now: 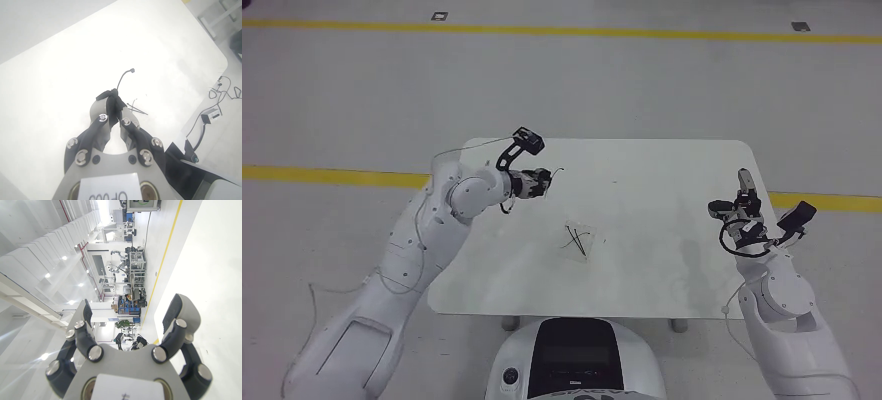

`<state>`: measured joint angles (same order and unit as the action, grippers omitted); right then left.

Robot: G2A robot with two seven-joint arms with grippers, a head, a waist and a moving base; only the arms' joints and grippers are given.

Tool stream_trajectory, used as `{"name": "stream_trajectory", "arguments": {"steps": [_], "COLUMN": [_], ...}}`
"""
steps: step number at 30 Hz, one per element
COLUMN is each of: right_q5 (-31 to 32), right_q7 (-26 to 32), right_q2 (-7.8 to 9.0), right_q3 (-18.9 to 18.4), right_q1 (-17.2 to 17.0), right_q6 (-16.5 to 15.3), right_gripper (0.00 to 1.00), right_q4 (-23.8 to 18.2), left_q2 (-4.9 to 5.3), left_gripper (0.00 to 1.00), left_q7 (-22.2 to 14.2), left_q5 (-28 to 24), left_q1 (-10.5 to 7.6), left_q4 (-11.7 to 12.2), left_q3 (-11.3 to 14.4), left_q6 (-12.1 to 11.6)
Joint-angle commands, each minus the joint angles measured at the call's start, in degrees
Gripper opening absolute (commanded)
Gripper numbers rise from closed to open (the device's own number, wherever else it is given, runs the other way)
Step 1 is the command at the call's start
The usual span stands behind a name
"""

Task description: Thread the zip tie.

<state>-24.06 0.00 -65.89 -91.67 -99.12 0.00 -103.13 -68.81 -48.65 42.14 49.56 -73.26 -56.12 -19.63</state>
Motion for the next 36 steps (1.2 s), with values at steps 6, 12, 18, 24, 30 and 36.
{"name": "stream_trajectory", "arguments": {"steps": [6, 12, 18, 24, 30, 36], "right_q5": [0.0, 0.0, 0.8, 4.3, 9.0, 9.0], "right_q7": [0.0, 0.0, 13.5, 31.9, 38.1, 38.1], "right_q2": [0.0, 0.0, 0.55, 1.5, 1.69, 1.69], "right_q3": [0.0, 0.0, 0.2, 3.3, 7.7, 7.7], "right_q1": [0.0, 0.0, 2.9, 8.7, 12.3, 12.3], "right_q6": [0.0, 0.0, 1.4, 8.1, 9.4, 9.4], "right_gripper": [1.0, 1.0, 1.0, 1.0, 1.0, 1.0], "right_q4": [0.0, 0.0, -0.4, 1.1, 3.0, 3.0], "left_q2": [4.11, 8.59, 12.39, 15.1, 16.33, 16.32], "left_gripper": [0.0, 0.0, 0.0, 0.0, 0.0, 0.0], "left_q7": [0.2, 7.8, 17.9, 26.2, 29.0, 29.2], "left_q5": [-4.7, -5.5, -5.7, -7.2, -7.0, -7.0], "left_q1": [-1.92, -5.73, -10.14, -15.0, -17.61, -17.46], "left_q4": [-4.9, -4.7, -3.4, -3.1, -4.8, -4.8], "left_q3": [4.3, 12.9, 23.9, 33.4, 38.2, 38.2], "left_q6": [0.1, 0.1, 0.1, 0.1, 0.1, 0.2]}}
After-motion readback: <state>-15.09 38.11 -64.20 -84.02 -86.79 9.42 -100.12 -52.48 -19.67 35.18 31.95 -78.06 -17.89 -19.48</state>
